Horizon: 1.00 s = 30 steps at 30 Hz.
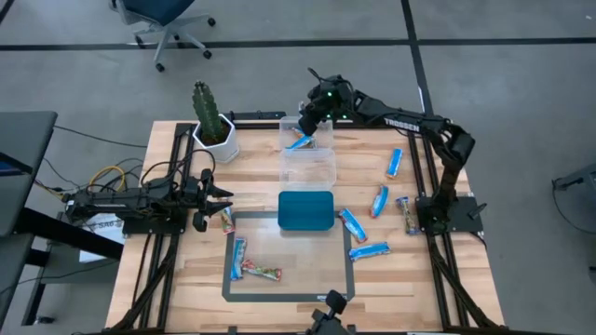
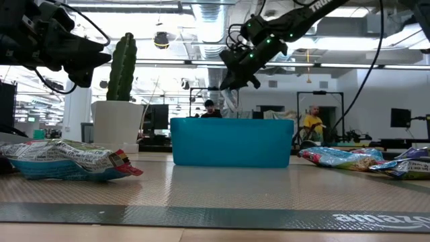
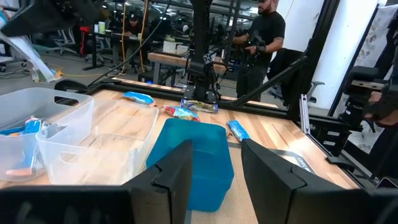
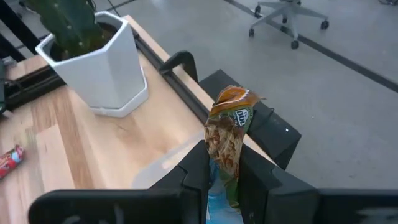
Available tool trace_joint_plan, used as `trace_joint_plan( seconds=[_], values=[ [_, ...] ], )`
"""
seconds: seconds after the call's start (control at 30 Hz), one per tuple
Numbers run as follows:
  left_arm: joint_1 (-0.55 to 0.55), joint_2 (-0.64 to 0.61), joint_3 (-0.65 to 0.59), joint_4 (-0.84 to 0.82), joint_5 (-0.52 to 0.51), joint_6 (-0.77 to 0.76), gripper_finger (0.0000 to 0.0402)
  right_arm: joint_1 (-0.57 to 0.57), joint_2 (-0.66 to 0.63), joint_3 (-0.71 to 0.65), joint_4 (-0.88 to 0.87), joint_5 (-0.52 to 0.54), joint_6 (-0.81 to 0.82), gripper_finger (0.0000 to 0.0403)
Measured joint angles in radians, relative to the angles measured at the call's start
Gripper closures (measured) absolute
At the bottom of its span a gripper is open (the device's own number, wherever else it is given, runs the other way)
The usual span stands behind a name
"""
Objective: Pick and place Granola Bars by type
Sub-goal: Put the yellow granola bar into the top transparent bin
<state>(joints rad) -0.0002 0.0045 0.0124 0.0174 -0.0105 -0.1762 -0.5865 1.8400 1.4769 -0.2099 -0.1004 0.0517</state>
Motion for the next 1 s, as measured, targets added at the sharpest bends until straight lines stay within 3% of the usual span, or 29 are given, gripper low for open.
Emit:
trace_joint_plan(
  seconds=[0.27,0.67,1.0],
  values=[
    [0.000,0.000,0.000,0.000,0.000,0.000,0.0272,0.002,-0.001,0.003,0.000,0.029,0.000,0.0339],
    [0.000,0.000,0.000,0.000,0.000,0.000,0.0272,0.002,-0.001,0.003,-0.033,0.030,0.000,0.0256],
    [0.000,0.000,0.000,0.000,0.000,0.000,0.0272,0.001,-0.019,0.002,-0.186,0.030,-0.012,0.0230]
  ],
)
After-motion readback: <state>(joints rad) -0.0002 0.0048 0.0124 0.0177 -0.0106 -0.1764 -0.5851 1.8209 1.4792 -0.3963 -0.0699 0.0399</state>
